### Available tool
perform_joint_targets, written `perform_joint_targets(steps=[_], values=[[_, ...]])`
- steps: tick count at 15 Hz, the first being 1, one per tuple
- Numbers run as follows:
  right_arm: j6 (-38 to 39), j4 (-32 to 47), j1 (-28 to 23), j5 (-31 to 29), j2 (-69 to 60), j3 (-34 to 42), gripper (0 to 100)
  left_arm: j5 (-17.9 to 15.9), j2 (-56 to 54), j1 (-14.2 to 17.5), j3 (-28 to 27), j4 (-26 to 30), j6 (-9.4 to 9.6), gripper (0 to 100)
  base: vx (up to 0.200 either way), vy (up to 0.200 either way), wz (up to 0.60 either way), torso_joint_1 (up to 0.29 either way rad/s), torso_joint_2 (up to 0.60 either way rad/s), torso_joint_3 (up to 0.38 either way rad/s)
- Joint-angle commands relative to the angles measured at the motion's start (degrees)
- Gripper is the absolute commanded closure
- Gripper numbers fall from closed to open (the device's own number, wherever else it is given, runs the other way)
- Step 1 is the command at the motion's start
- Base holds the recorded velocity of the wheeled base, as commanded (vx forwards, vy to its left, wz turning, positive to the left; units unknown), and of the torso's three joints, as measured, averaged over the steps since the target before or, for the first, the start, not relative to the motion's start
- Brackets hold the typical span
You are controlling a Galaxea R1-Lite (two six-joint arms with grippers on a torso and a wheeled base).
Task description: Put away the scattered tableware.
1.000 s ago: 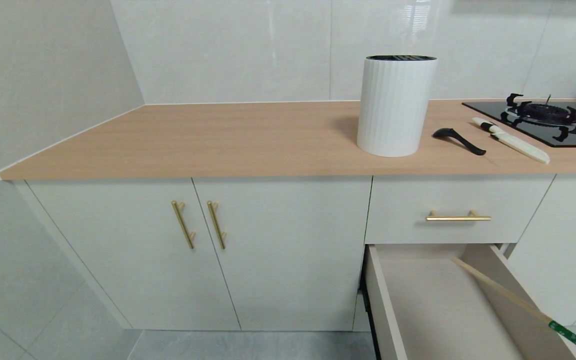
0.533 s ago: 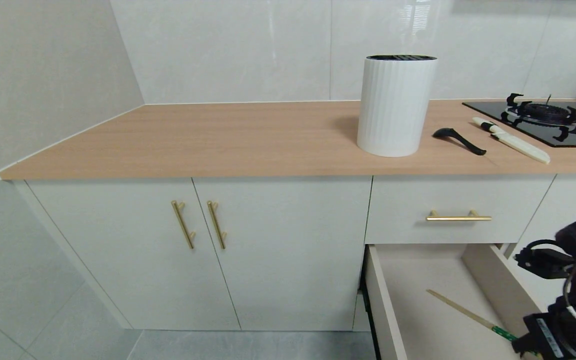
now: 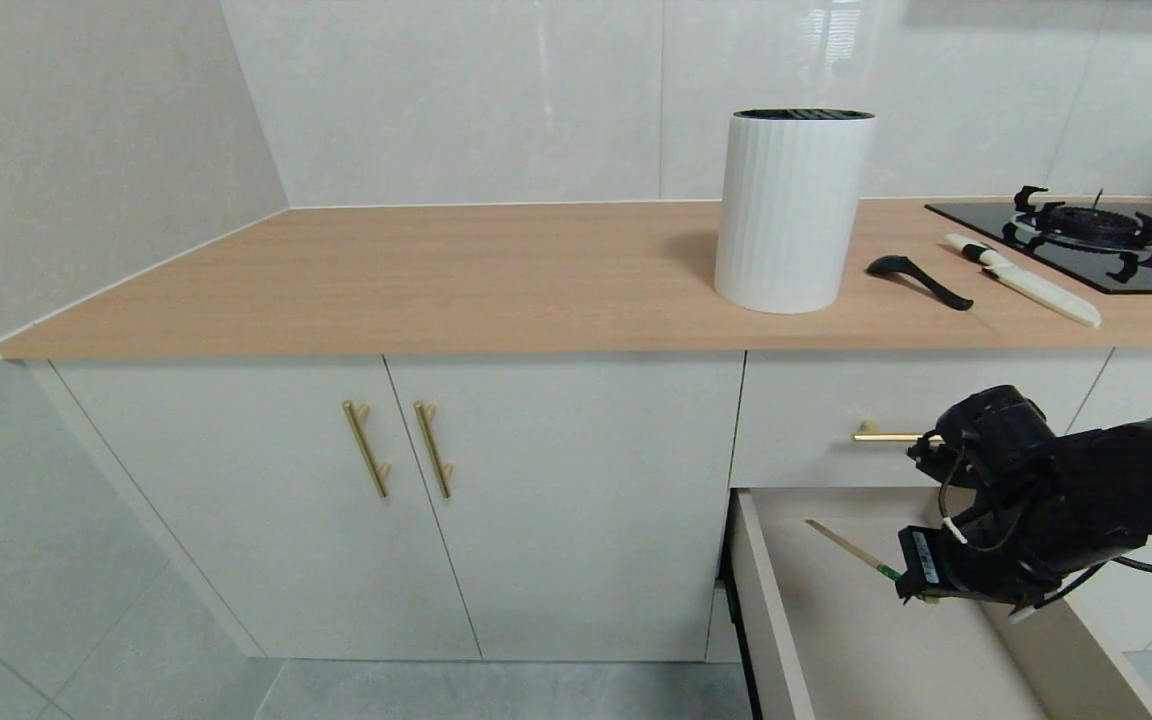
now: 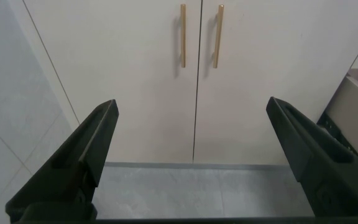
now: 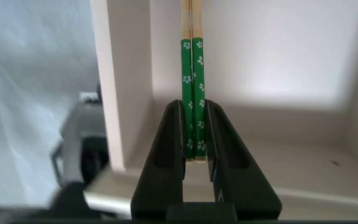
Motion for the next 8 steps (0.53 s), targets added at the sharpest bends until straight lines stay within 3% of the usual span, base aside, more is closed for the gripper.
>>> perform_joint_targets(steps=[1, 3, 8], values=[[0.4, -0.1, 0.0, -0.2, 4.9, -1.7, 100, 0.0, 0.0, 0.0, 0.0, 0.0, -0.01, 0, 0.000, 0.000, 0.00, 0.000, 0.00, 0.000], [0.5, -0.2, 0.0, -1.1, 5.5, -1.9, 100, 0.0, 0.0, 0.0, 0.0, 0.0, -0.01, 0, 0.000, 0.000, 0.00, -0.018, 0.09, 0.067], [0.6, -0.7, 0.0, -1.4, 4.3, -1.9, 100, 0.0, 0.0, 0.0, 0.0, 0.0, -0.01, 0, 0.000, 0.000, 0.00, -0.063, 0.39, 0.319]])
